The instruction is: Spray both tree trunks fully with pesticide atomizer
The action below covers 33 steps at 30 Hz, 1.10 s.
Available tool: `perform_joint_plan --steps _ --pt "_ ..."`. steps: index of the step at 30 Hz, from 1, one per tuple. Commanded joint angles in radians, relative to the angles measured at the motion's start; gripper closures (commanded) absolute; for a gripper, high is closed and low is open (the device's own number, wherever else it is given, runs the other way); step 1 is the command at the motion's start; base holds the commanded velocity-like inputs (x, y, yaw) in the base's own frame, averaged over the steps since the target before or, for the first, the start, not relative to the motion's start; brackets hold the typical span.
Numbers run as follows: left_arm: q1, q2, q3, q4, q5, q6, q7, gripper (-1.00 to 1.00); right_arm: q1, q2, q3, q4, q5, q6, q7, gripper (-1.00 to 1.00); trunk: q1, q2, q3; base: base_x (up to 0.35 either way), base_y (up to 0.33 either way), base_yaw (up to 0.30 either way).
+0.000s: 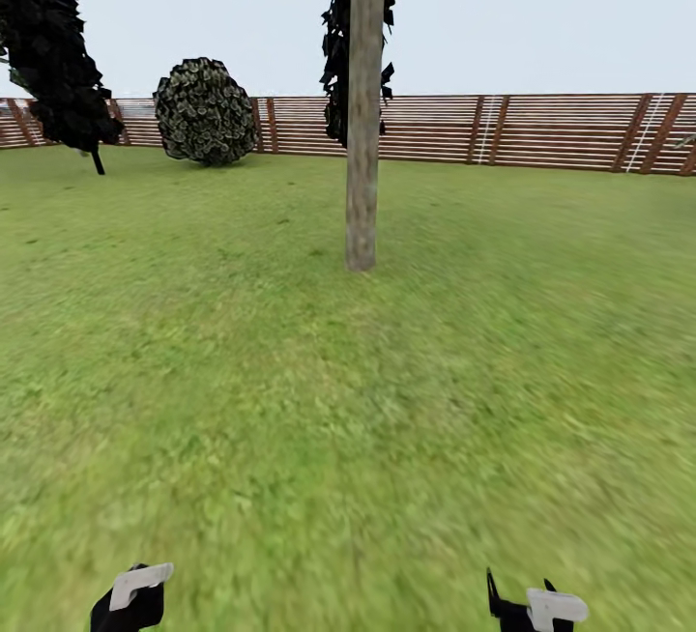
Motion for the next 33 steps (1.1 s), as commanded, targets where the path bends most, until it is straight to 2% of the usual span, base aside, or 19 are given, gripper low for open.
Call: perform_joint_plan --steps 1,33 --pt "-0.001 0.000 0.002 0.001 0.005 -0.003 -0.004 1.00 -0.001 0.000 0.000 0.001 0.000 -0.003 -0.002 -1.00 0.000 0.000 -0.001 0.339 0.000 0.000" --pt "-0.001 0.000 0.002 0.001 0.005 -0.003 -0.004 1.00 -0.001 0.000 0.000 0.002 0.000 -0.003 -0.002 -1.00 0.000 0.000 -0.001 0.339 0.000 0.000"
